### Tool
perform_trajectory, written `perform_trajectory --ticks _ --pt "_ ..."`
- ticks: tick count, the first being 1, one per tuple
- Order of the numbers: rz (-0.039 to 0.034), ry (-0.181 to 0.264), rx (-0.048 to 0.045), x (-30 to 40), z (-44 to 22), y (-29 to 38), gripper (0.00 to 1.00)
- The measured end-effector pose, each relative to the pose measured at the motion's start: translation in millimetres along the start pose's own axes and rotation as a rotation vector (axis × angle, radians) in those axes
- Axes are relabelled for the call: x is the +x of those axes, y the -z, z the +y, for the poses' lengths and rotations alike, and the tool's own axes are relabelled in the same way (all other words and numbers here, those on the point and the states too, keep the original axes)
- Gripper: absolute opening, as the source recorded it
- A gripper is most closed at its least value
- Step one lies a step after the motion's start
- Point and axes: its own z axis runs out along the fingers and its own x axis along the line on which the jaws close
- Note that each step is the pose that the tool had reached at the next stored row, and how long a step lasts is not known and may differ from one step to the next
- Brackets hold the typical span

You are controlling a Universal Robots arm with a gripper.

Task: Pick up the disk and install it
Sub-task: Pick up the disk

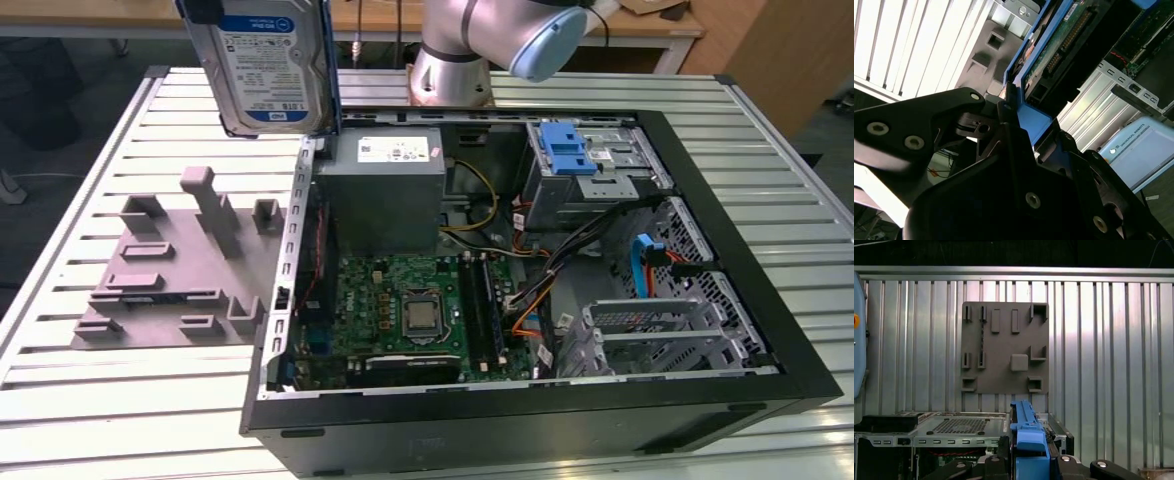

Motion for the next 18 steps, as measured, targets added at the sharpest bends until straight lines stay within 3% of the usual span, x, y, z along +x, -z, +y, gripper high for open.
perform_trajectory --ticks 9,18 --pt "0.0002 0.000 0.0000 8.4 -0.1 0.1 0.36" --pt "0.0003 0.000 0.0000 8.6 -3.8 0.2 0.36"
